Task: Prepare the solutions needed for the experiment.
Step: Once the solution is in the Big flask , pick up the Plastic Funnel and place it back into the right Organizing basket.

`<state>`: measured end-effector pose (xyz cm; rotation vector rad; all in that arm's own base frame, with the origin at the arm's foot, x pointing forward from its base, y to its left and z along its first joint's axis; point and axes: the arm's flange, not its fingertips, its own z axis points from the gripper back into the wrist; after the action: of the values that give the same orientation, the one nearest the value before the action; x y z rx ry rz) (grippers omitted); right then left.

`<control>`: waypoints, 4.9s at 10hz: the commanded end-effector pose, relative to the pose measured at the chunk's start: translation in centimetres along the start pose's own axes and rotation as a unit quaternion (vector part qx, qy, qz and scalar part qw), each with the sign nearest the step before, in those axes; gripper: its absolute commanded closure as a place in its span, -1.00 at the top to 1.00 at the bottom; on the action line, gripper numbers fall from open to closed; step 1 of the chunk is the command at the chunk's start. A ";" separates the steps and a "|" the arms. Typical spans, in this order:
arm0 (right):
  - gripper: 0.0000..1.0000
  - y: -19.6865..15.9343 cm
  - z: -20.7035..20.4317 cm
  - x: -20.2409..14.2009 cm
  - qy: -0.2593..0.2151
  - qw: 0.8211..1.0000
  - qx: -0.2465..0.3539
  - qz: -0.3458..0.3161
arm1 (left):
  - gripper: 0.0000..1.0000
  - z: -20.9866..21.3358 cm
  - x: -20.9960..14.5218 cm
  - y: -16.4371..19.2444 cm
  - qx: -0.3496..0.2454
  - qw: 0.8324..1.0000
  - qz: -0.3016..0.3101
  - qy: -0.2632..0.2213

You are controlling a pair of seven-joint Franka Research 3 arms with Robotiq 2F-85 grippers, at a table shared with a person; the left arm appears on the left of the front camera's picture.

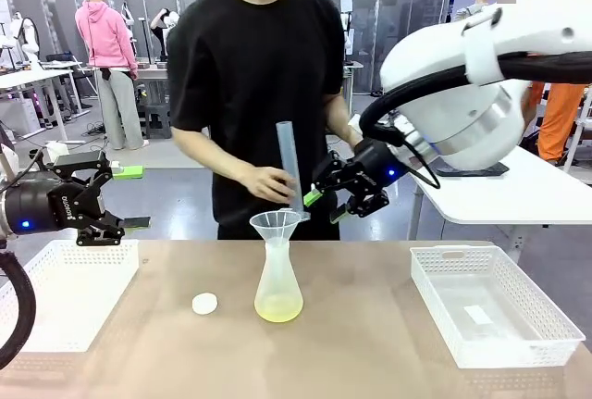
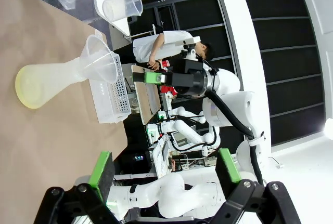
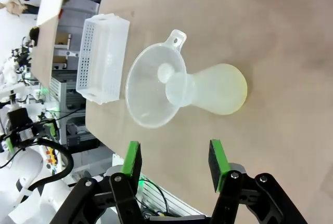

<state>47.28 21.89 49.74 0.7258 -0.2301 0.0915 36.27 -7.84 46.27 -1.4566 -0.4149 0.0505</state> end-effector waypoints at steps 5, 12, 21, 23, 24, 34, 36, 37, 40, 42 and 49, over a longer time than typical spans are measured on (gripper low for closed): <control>0.32 3.8 -5.1 3.4 0.019 0.998 -0.050 -0.040 | 1.00 -0.2 -0.1 -0.1 -0.010 1.000 0.005 -0.003; 0.32 3.5 -7.5 3.3 0.000 0.988 -0.130 -0.088 | 1.00 -0.2 -0.1 -0.1 -0.010 1.000 0.005 -0.003; -0.55 3.3 -7.8 1.8 -0.009 0.988 -0.118 -0.104 | 1.00 -0.2 -0.1 -0.1 -0.010 1.000 0.005 -0.003; -0.87 3.2 -7.7 1.3 -0.007 0.988 -0.116 -0.103 | 1.00 -0.2 -0.1 -0.1 -0.010 1.000 0.005 -0.003; -1.00 3.1 -7.7 1.1 -0.005 0.988 -0.117 -0.106 | 1.00 -0.2 -0.1 -0.1 -0.010 1.000 0.005 -0.003; -1.00 5.4 -3.4 -0.4 -0.051 0.994 -0.081 -0.052 | 1.00 -0.2 -0.1 -0.1 -0.010 1.000 0.005 -0.003; -1.00 6.4 -1.2 -0.6 -0.059 0.995 -0.065 -0.037 | 1.00 -0.2 -0.1 -0.1 -0.010 1.000 0.005 -0.003; -1.00 6.8 -0.1 -0.9 -0.061 0.996 -0.059 -0.030 | 1.00 -0.2 -0.1 -0.1 -0.010 1.000 0.005 -0.003; -1.00 7.2 3.1 -2.1 -0.068 0.997 -0.044 -0.006 | 1.00 -0.2 -0.1 -0.1 -0.010 1.000 0.005 -0.003; -1.00 5.5 6.7 -3.7 -0.052 0.997 -0.048 0.012 | 1.00 -0.2 -0.1 -0.1 -0.010 1.000 0.005 -0.003; -1.00 -7.9 14.5 -9.6 -0.128 0.973 -0.128 -0.140 | 1.00 -0.2 -0.1 -0.1 -0.010 1.000 0.005 -0.003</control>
<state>37.64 7.31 53.26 0.5197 -0.3618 -0.2238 36.27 -7.85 46.26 -1.4569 -0.4142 0.0502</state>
